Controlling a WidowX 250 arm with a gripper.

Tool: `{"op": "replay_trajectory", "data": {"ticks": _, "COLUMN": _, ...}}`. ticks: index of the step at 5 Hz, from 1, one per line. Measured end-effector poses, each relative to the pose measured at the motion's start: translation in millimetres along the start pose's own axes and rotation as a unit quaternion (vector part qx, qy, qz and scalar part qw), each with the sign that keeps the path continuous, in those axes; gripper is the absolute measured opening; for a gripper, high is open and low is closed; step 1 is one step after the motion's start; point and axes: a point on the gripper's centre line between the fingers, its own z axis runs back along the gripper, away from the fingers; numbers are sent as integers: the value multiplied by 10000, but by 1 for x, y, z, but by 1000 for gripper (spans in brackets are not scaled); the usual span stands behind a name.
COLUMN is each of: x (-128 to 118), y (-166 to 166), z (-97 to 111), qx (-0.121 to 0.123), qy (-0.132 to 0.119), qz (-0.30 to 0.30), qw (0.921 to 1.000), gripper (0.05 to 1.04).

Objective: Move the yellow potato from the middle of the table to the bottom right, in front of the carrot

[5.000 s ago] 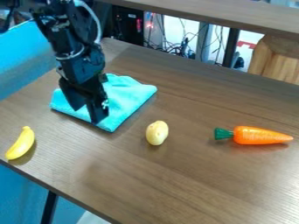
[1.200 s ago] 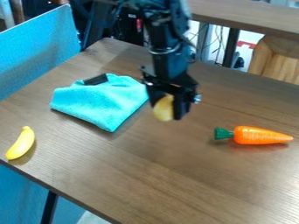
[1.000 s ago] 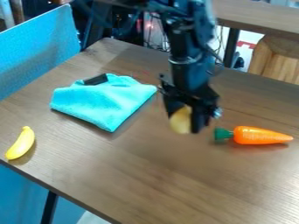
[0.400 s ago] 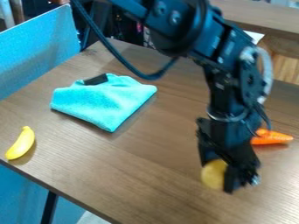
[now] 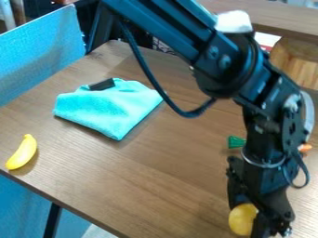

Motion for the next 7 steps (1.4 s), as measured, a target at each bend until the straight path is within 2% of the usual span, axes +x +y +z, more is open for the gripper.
{"op": "replay_trajectory", "data": {"ticks": 2, "x": 9, "y": 2, "z": -10, "qx": 106, "qy": 60, "qz": 17, "qw": 9999, "gripper": 740}}
{"op": "replay_trajectory", "data": {"ticks": 3, "x": 9, "y": 2, "z": -11, "qx": 144, "qy": 74, "qz": -2, "qw": 9999, "gripper": 828}}
{"op": "replay_trajectory", "data": {"ticks": 4, "x": 9, "y": -3, "z": -11, "qx": 192, "qy": 103, "qz": -129, "qw": 9997, "gripper": 987}}
{"op": "replay_trajectory", "data": {"ticks": 6, "x": 5, "y": -9, "z": -9, "qx": 188, "qy": 99, "qz": -182, "qw": 9996, "gripper": 990}}
{"op": "replay_trajectory", "data": {"ticks": 7, "x": 5, "y": -16, "z": 3, "qx": 129, "qy": -95, "qz": -331, "qw": 9993, "gripper": 991}}
